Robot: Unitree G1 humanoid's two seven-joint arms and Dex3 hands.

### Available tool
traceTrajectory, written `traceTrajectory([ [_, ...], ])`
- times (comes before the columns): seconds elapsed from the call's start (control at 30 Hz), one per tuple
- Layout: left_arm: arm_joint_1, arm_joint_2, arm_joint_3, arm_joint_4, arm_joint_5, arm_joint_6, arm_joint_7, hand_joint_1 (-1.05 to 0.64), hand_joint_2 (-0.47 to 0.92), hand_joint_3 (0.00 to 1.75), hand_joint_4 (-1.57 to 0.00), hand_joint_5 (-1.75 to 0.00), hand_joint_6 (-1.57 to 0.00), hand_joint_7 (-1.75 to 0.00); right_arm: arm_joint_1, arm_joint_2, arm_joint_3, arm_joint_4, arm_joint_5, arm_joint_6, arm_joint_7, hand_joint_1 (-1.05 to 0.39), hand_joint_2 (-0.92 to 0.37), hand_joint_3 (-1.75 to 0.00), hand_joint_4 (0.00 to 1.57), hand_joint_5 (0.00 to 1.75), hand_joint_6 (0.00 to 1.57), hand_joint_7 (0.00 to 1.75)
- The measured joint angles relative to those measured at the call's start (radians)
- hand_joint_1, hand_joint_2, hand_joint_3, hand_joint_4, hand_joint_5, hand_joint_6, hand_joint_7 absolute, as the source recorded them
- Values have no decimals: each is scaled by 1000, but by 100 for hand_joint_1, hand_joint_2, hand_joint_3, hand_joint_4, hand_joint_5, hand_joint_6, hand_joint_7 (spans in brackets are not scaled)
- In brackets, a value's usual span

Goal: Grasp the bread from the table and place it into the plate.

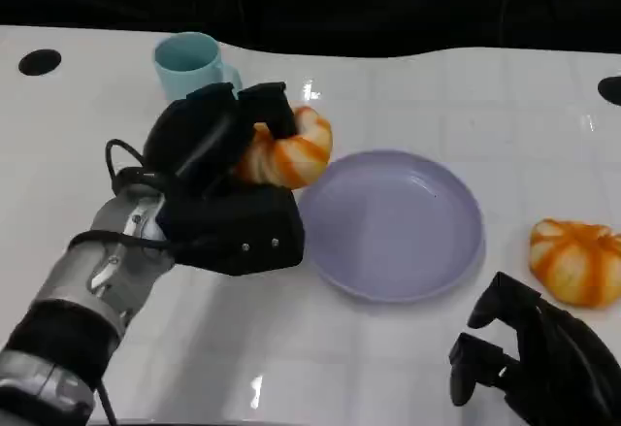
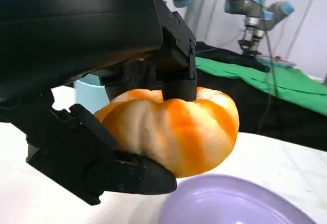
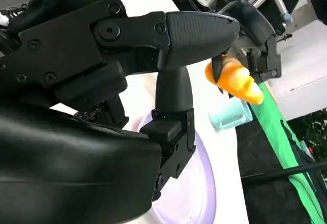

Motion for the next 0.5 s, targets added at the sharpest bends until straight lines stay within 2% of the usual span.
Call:
traceTrajectory([
  [0.13, -58, -51, -41, 81, 22, -5, 10, -24, 58, 100, -88, -175, -65, -175, 0, 0, 2, -1, 2, 2, 0, -57, -92, -45, 79, 175, 49, 175],
  [0.27, -122, -107, -83, 134, 35, 4, -12, -23, 62, 102, -88, -175, -66, -175, 1, 1, 4, -1, 0, 2, 0, -58, -92, -44, 80, 175, 50, 175],
  [0.5, -168, -163, -111, 228, 34, -26, -11, -21, 57, 106, -92, -175, -70, -174, 11, 6, 6, -8, 1, 2, -3, -56, -92, -46, 77, 175, 48, 175],
])
